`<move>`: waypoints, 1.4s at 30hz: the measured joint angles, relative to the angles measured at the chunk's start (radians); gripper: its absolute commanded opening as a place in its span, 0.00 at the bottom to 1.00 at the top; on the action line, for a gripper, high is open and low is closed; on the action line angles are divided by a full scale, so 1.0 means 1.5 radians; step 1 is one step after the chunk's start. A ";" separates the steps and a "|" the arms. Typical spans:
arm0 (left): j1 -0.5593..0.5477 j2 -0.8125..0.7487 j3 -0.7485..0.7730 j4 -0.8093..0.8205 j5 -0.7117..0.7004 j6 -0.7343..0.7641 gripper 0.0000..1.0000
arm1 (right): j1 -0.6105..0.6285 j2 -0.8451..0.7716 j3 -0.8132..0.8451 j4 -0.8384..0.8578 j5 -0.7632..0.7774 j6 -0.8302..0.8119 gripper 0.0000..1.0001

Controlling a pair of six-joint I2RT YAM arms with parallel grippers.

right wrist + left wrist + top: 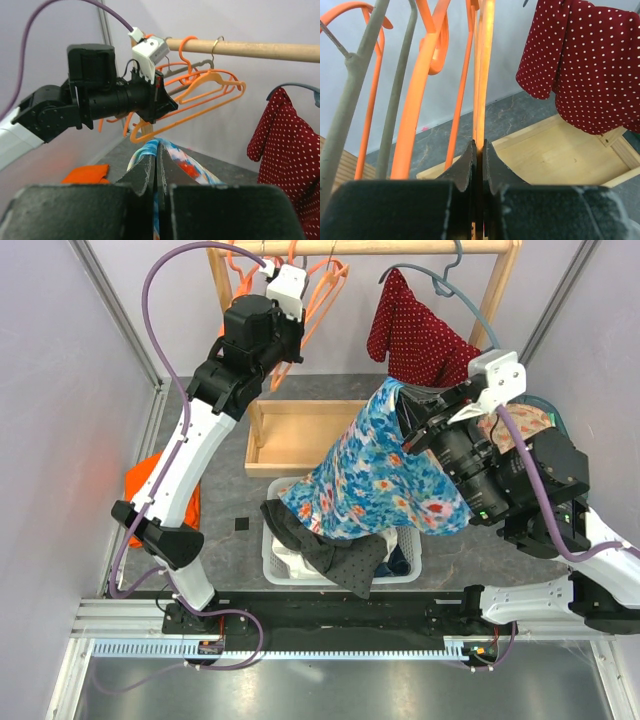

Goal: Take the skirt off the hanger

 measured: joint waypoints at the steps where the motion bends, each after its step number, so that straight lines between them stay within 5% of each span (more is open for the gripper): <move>1: 0.001 0.000 0.000 -0.001 0.002 -0.002 0.02 | 0.000 0.000 -0.006 -0.002 0.008 0.000 0.00; 14: 0.082 -0.012 0.002 -0.019 0.055 -0.071 0.02 | 0.000 -0.017 -0.061 -0.007 0.046 0.002 0.00; 35: 0.075 -0.019 -0.016 -0.018 0.123 -0.141 0.02 | 0.000 0.047 -0.141 -0.006 0.058 0.036 0.00; 37: 0.075 -0.021 -0.022 -0.012 0.114 -0.137 0.16 | 0.000 0.054 -0.160 -0.007 0.059 0.048 0.00; 38: 0.075 -0.024 -0.025 -0.012 0.111 -0.136 0.38 | 0.000 0.056 -0.170 -0.003 0.059 0.054 0.00; 40: 0.075 -0.031 -0.031 -0.013 0.110 -0.130 0.61 | 0.000 0.058 -0.204 0.001 0.058 0.076 0.00; 41: 0.075 -0.035 -0.033 -0.014 0.111 -0.128 0.81 | 0.000 0.058 -0.225 0.001 0.058 0.088 0.00; 42: 0.075 -0.038 -0.034 -0.013 0.111 -0.126 0.87 | 0.000 0.058 -0.245 0.001 0.058 0.103 0.00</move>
